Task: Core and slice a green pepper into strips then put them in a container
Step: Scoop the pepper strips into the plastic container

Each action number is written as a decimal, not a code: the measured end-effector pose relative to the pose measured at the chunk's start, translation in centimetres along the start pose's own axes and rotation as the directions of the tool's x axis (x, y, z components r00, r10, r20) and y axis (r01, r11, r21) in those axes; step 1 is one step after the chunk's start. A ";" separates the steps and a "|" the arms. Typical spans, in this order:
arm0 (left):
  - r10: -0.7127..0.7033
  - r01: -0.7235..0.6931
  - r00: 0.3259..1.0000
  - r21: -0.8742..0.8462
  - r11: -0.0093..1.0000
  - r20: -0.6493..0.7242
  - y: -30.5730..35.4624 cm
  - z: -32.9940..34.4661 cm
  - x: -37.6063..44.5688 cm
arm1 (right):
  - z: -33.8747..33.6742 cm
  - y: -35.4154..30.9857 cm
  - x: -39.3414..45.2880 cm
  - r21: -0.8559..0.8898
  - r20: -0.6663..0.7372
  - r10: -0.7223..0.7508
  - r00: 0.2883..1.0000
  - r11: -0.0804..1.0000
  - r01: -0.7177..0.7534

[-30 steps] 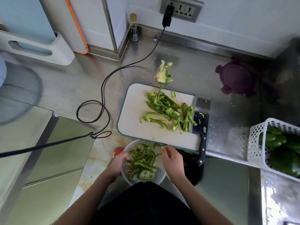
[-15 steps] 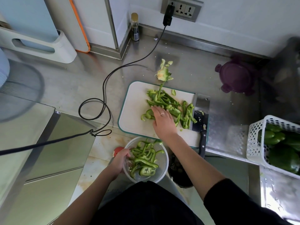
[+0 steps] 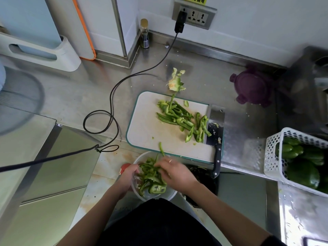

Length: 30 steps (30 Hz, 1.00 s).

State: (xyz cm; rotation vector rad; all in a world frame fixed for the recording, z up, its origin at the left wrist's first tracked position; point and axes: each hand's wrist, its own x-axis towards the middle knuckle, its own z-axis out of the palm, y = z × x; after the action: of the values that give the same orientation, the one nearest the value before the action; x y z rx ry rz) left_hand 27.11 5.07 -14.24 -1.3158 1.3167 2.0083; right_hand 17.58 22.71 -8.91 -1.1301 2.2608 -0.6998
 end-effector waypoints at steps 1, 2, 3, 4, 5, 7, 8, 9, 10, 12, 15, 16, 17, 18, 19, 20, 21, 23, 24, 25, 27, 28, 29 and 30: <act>-0.003 0.003 1.000 0.000 1.000 -0.006 0.0 0.0 0.0 | -0.8 0.1 0.6 0.027 -0.162 0.010 0.987 1.000 -0.006; -0.005 0.005 1.000 0.003 1.000 -0.008 0.1 -0.1 -0.1 | -1.9 0.4 1.6 0.031 -0.330 0.038 0.943 0.999 -0.030; -0.016 0.016 1.000 0.008 1.000 -0.006 0.2 -0.1 -0.2 | -3.1 0.9 3.0 0.010 -0.458 0.084 0.885 0.996 -0.089; -0.034 0.034 0.999 0.004 0.999 -0.002 0.2 -0.1 -0.1 | -4.6 1.3 4.5 -0.015 -0.522 0.152 0.839 0.982 -0.188; -0.057 0.057 0.998 -0.006 0.998 0.004 0.4 -0.1 0.0 | -6.0 2.0 6.1 -0.028 -0.526 0.243 0.815 0.953 -0.302; -0.076 0.077 0.997 -0.030 0.997 0.019 0.5 0.0 0.0 | -8.8 3.5 9.1 -0.042 -0.440 0.404 0.802 0.883 -0.468; -0.073 0.073 0.997 -0.032 0.997 0.019 0.7 0.2 -0.2 | -9.6 4.0 10.3 -0.067 -0.381 0.450 0.807 0.857 -0.510; -0.067 0.068 0.998 -0.039 0.997 0.017 0.6 0.2 0.0 | -10.1 4.1 11.1 -0.113 -0.340 0.461 0.819 0.845 -0.522; -0.050 0.051 0.998 -0.047 0.998 0.025 0.6 0.3 0.0 | -10.1 4.1 11.6 -0.164 -0.317 0.438 0.841 0.848 -0.504; -0.046 0.048 0.998 -0.058 0.997 0.037 0.4 0.2 -0.1 | -8.8 3.0 10.9 -0.243 -0.350 0.278 0.894 0.895 -0.373; -0.035 0.035 0.999 -0.004 0.999 0.015 0.0 -0.1 0.4 | -3.3 0.3 6.7 -0.288 -0.448 0.030 0.894 0.941 -0.176; -0.031 0.032 0.999 0.014 0.999 -0.005 0.0 -0.2 0.4 | -1.4 -0.3 5.1 -0.277 -0.437 0.040 0.899 0.945 -0.177; -0.021 0.021 1.000 0.020 1.000 -0.011 0.2 0.0 0.0 | 0.2 -0.4 3.8 -0.273 -0.415 0.082 0.906 0.939 -0.209; -0.010 0.009 1.000 0.026 1.000 0.008 0.3 0.2 -0.1 | 1.5 -0.2 2.9 -0.271 -0.402 0.133 0.906 0.928 -0.256; -0.011 0.010 1.000 0.028 1.000 0.030 0.2 0.3 0.0 | 2.3 0.1 2.2 -0.259 -0.395 0.167 0.903 0.923 -0.284; 0.003 -0.005 0.999 0.058 0.998 0.033 0.2 0.4 0.1 | 2.8 0.6 1.9 -0.229 -0.383 0.184 0.905 0.930 -0.286; 0.006 -0.007 1.000 0.064 0.998 0.009 0.2 0.4 0.1 | 3.0 1.0 1.8 -0.198 -0.365 0.174 0.915 0.946 -0.258; -0.011 0.013 0.999 0.041 0.999 -0.039 0.0 0.2 0.1 | 3.2 0.9 1.5 -0.181 -0.304 0.070 0.950 0.975 -0.130; -0.016 0.018 0.999 0.043 0.999 -0.047 -0.1 0.2 0.2 | 3.2 0.5 1.2 -0.202 -0.268 -0.030 0.963 0.979 -0.025; -0.023 0.025 0.998 0.044 0.999 -0.051 -0.1 0.0 0.4 | 3.1 0.2 0.8 -0.219 -0.250 -0.129 0.960 0.973 0.073; -0.019 0.021 0.999 0.048 0.999 -0.048 -0.1 0.0 0.3 | 2.0 -0.2 0.6 -0.207 -0.312 -0.177 0.934 0.972 0.115; -0.018 0.020 0.999 0.047 0.999 -0.040 -0.1 0.0 0.2 | 0.8 -0.3 1.2 -0.170 -0.394 -0.131 0.910 0.983 0.068; -0.020 0.022 0.999 0.051 0.998 -0.038 0.0 0.0 0.1 | -0.8 -0.1 2.4 -0.124 -0.490 -0.056 0.870 0.992 -0.006; -0.018 0.020 0.999 0.053 0.998 -0.035 0.0 -0.1 0.0 | -2.7 0.2 4.1 -0.087 -0.559 0.039 0.828 0.991 -0.106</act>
State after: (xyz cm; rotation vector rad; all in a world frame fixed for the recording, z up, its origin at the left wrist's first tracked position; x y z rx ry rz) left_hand 27.13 5.00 -14.30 -1.3399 1.3584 1.9328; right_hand 13.62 20.01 -7.93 -0.9666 2.8492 -0.9805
